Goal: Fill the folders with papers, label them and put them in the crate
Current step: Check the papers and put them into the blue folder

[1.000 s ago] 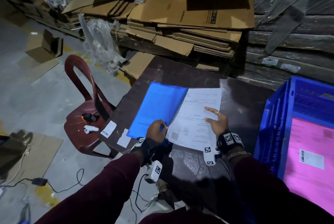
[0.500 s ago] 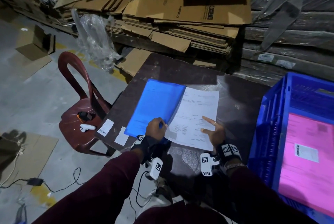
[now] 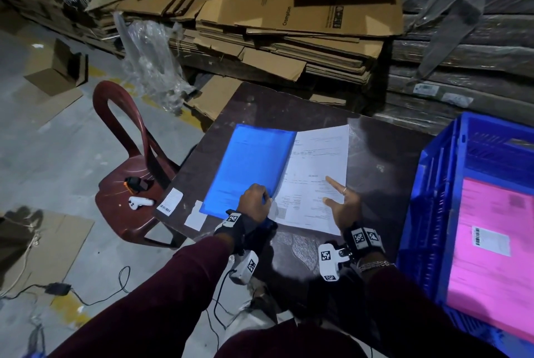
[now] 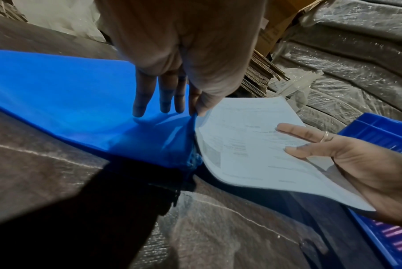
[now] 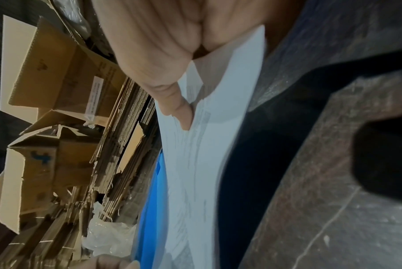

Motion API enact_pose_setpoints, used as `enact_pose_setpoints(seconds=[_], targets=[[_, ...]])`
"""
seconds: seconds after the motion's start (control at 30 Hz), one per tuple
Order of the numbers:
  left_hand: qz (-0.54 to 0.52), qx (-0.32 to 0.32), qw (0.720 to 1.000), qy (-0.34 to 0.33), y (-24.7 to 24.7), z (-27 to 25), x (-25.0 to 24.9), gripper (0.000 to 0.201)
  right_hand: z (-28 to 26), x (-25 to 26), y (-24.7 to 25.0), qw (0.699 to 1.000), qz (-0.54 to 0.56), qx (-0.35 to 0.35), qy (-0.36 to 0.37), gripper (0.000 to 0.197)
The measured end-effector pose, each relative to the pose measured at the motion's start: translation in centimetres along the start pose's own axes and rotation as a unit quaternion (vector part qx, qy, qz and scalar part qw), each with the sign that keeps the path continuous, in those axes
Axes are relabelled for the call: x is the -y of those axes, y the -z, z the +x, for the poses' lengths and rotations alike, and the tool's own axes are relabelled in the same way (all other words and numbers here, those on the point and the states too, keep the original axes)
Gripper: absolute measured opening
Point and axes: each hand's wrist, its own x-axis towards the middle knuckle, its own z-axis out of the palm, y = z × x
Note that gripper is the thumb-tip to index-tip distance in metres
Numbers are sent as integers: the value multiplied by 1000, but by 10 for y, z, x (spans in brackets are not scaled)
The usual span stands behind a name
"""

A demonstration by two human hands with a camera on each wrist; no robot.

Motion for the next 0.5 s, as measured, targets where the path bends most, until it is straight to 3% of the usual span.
enact_pose_setpoints(seconds=[0.33, 0.5], targets=[[63, 7, 998, -29, 1, 1, 4, 7, -2, 12, 4, 998, 62, -2, -18, 58], [46, 13, 998, -47, 4, 3, 9, 11, -3, 14, 2, 998, 60, -15, -9, 55]])
